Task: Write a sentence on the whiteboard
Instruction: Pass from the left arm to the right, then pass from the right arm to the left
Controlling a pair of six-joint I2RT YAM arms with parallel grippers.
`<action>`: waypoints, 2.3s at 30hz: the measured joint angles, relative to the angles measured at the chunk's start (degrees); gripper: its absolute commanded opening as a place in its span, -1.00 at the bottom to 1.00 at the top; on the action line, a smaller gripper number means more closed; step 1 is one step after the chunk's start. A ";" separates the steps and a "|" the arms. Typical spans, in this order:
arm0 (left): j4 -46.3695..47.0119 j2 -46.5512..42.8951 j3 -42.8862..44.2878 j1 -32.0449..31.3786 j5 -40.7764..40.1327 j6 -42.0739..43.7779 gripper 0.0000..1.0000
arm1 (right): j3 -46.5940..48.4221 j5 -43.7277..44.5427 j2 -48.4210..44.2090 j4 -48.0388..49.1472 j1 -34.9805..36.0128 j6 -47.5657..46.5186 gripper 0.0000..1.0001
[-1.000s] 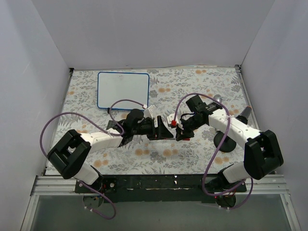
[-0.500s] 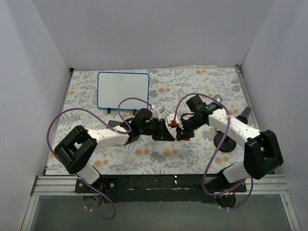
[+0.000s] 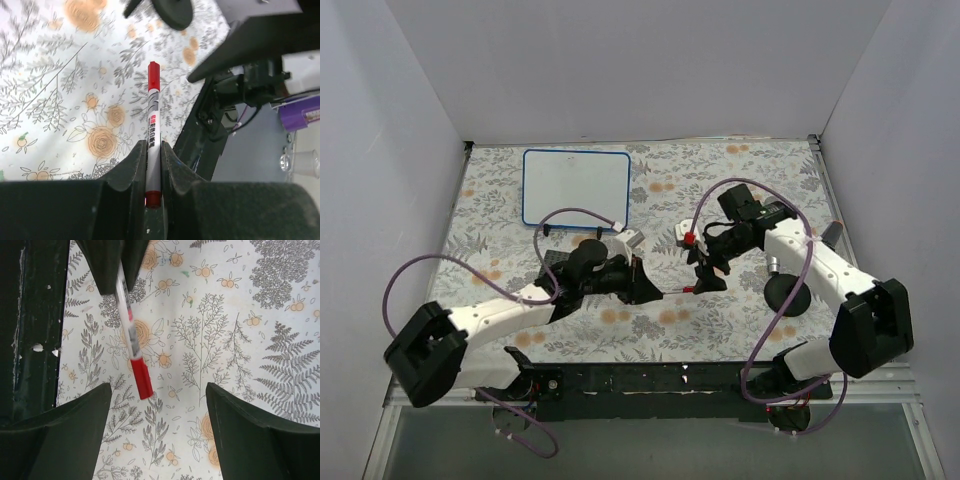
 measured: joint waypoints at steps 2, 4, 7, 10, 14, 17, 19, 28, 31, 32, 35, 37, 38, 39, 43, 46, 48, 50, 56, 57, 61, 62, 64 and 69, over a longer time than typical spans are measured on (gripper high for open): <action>0.55 -6.51 -2.73 -0.04 0.35 3.56 -1.00 | 0.24 -1.46 -1.97 -1.29 -1.20 -1.49 0.66; 2.29 -11.93 -4.55 -0.15 1.25 6.60 -1.00 | -0.31 -2.95 -4.39 -1.86 -1.57 -2.25 0.65; 4.70 -16.22 -5.44 -0.24 2.51 9.55 -1.00 | -1.27 -5.53 -6.69 -2.32 -1.51 -2.47 0.60; 6.03 -16.33 -5.44 -0.37 3.32 10.67 -1.00 | -1.07 -8.52 -5.88 -3.28 -1.33 -2.54 0.48; 6.05 -15.19 -5.57 -0.46 3.58 11.26 -1.00 | 0.96 -11.34 -2.49 -5.99 -0.39 -2.32 0.00; 6.19 -15.13 -5.64 -0.48 3.56 11.87 -1.00 | 1.95 -12.13 -1.14 -7.06 0.81 -1.81 -0.35; 6.32 -15.13 -5.66 -0.50 3.56 12.28 -1.00 | 2.03 -12.46 -0.70 -7.80 1.38 -1.66 -0.36; 5.42 -16.28 -5.66 -0.50 3.56 16.02 -1.00 | 2.34 -13.40 0.94 -9.99 2.47 -1.01 -0.29; 5.42 -16.46 -5.66 -0.50 3.61 16.76 -1.00 | 2.78 -14.38 1.33 -10.10 2.99 -0.46 -0.37; 5.44 -16.46 -5.66 -0.50 3.74 16.87 -1.00 | 2.91 -14.73 1.57 -10.10 3.26 -0.22 -0.48; 5.53 -16.44 -5.66 -0.59 4.13 16.92 -1.00 | 3.74 -15.80 2.89 -10.27 3.91 0.11 -0.72; 5.51 -16.44 -5.66 -0.59 4.31 16.98 -1.00 | 4.07 -15.89 3.54 -10.45 4.04 0.31 -0.81; 5.51 -16.41 -5.68 -0.59 4.42 16.98 -1.00 | 4.13 -15.96 3.72 -10.54 4.07 0.39 -0.91; 5.55 -16.41 -5.73 -0.59 4.48 16.98 -0.96 | 4.20 -15.93 3.82 -10.67 4.13 0.42 -0.95; 7.06 -16.41 -6.62 -0.59 5.09 16.33 -0.15 | 4.20 -15.80 3.82 -11.37 4.46 0.35 -0.97; 9.88 -16.39 -7.85 -0.59 5.14 14.43 0.38 | 4.28 -16.31 3.82 -11.52 5.11 0.13 -0.97; 12.85 -16.39 -9.16 -0.59 5.20 12.13 0.44 | 4.39 -16.52 3.82 -11.69 5.46 -0.20 -0.97; 15.39 -16.39 -10.47 -0.59 5.35 9.64 0.47 | 4.59 -16.79 3.82 -12.41 5.75 -0.66 -0.97; 18.93 -14.49 -11.43 -0.59 7.17 5.29 0.47 | 5.35 -16.87 3.80 -13.64 5.75 -2.12 -0.97; 18.95 -13.97 -11.39 -0.59 7.37 4.90 0.47 | 5.42 -16.87 3.80 -13.66 5.75 -2.23 -0.97; 19.23 -12.26 -10.80 -0.59 7.69 2.84 0.42 | 5.51 -16.79 3.82 -13.73 5.81 -1.95 -0.97; 19.43 -12.07 -10.75 -0.59 7.67 2.32 0.42 | 5.51 -16.74 3.82 -13.60 5.84 -1.55 -0.97; 20.52 -11.67 -10.78 -0.59 7.58 0.52 0.37 | 5.51 -16.48 3.82 -13.03 5.86 -0.79 -0.97; 27.98 -12.00 -13.84 -0.59 5.27 -5.07 0.18 | 5.51 -16.33 3.82 -11.17 5.86 1.84 -0.97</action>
